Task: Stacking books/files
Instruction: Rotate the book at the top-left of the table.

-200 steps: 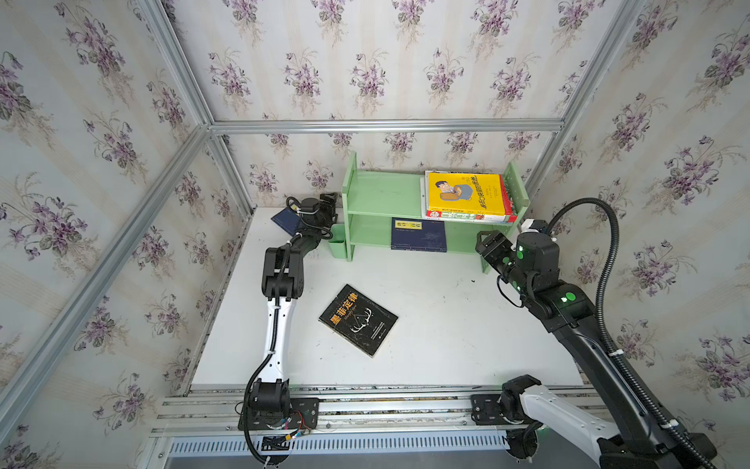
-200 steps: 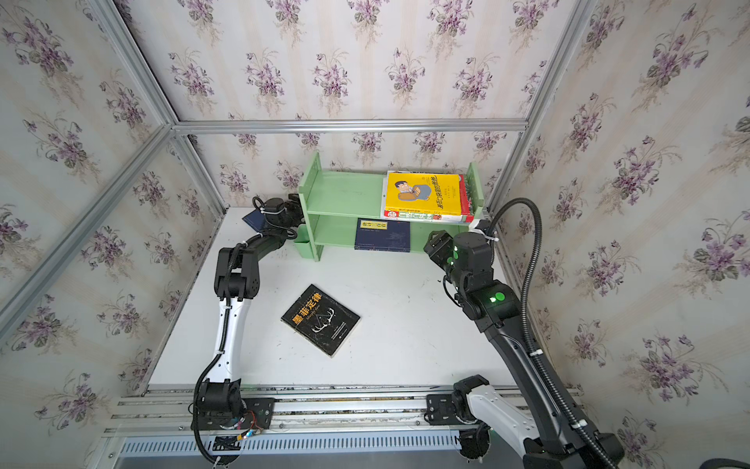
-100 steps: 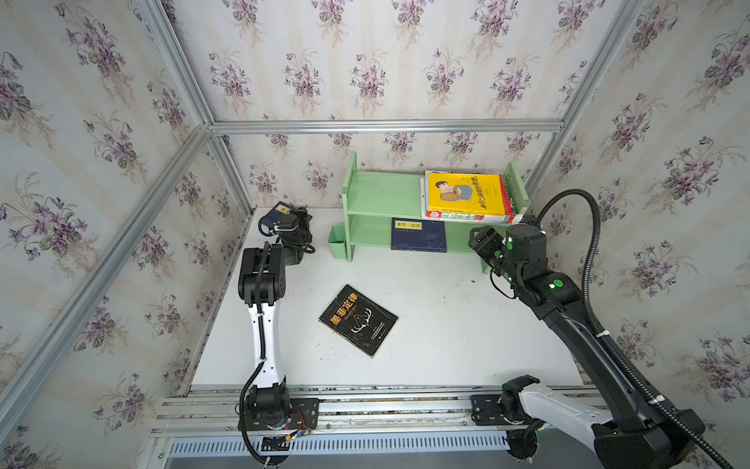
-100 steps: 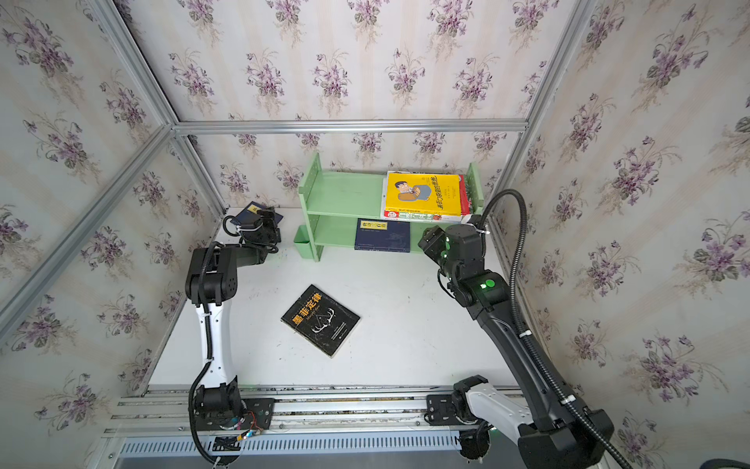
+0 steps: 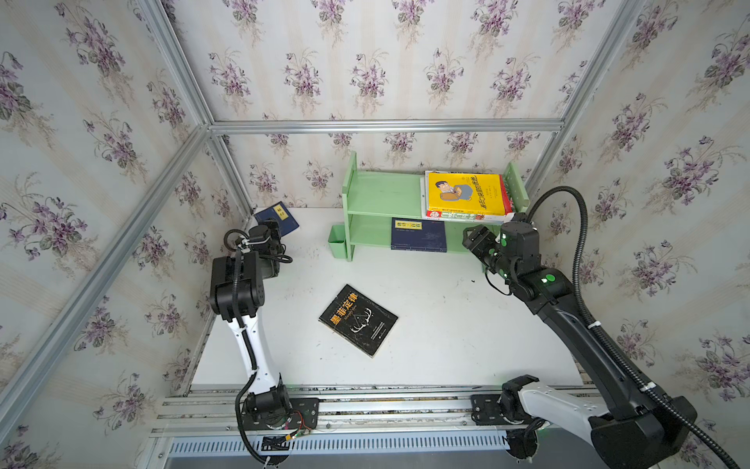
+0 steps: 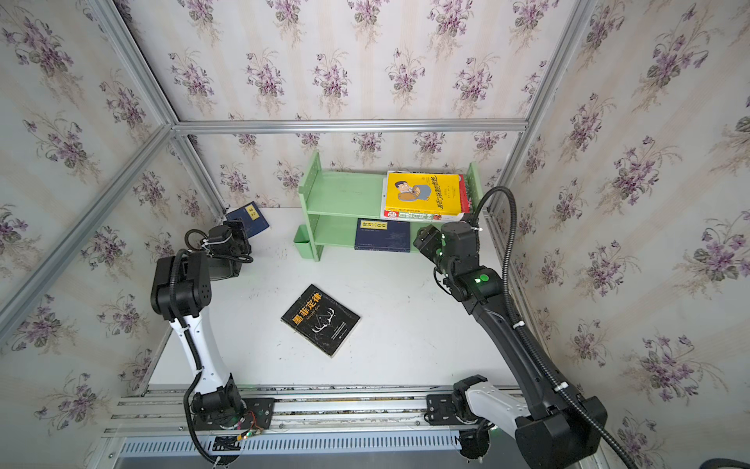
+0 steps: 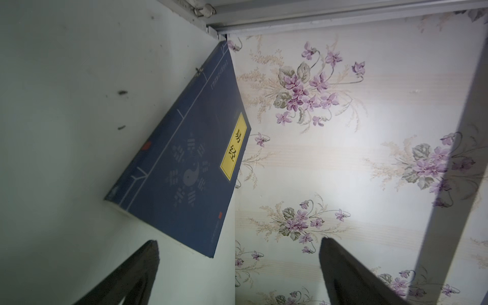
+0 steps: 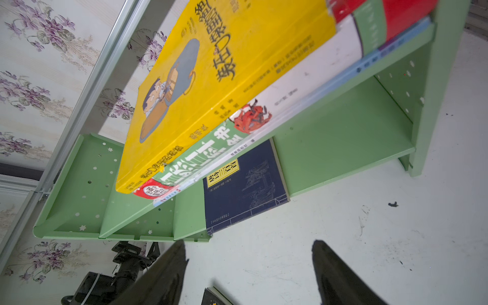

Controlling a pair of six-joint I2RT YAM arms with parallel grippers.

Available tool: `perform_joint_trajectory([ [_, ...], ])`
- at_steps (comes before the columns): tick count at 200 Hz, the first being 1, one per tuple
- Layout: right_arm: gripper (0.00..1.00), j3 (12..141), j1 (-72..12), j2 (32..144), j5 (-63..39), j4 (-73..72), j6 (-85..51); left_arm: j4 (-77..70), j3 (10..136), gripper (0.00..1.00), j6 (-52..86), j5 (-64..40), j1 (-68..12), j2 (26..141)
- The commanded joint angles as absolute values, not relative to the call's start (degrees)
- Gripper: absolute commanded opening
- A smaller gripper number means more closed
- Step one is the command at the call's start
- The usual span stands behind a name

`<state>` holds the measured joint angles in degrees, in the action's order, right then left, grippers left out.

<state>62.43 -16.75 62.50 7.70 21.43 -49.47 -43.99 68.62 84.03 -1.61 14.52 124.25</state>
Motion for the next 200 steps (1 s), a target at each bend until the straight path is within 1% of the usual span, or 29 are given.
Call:
perform_joint_trajectory([
  [1,0.78,61.34,-16.63,61.38,8.13,19.53,-49.47,-42.49,68.6,0.97,79.38,-3.77,15.74,121.84],
  [15,0.78,60.84,-16.59,61.04,8.42,19.57,-49.57,-36.7,73.2,0.96,76.2,-9.17,15.85,122.24],
  [43,0.78,60.73,-16.61,61.65,8.09,18.84,-49.57,-19.93,88.13,0.96,69.14,-19.87,13.17,126.34],
  [61,0.78,60.9,-16.6,62.3,7.26,18.28,-49.66,-16.69,95.51,0.96,68.79,-24.02,10.89,130.49],
  [91,0.77,61.18,-16.61,62.25,6.48,18.37,-50.0,-18.92,103.07,0.97,74.05,-24.88,8.39,137.38],
  [112,0.77,61.17,-16.7,61.2,7.25,19.35,-50.23,-24.4,108.91,0.97,78.75,-25.39,7.07,142.65],
  [154,0.77,60.73,-16.96,59.78,8.46,20.81,-51.18,-28.85,120.03,0.98,83.71,-21.51,4.67,151.75],
  [174,0.76,60.86,-17.34,59.76,9.12,21.06,-51.67,-29.93,120.67,0.98,86.04,-18.05,4.35,153.93],
  [200,0.76,61.23,-17.56,60.19,9.48,21.23,-52.2,-31.92,116.35,0.99,86.9,-12.16,4.61,153.11],
])
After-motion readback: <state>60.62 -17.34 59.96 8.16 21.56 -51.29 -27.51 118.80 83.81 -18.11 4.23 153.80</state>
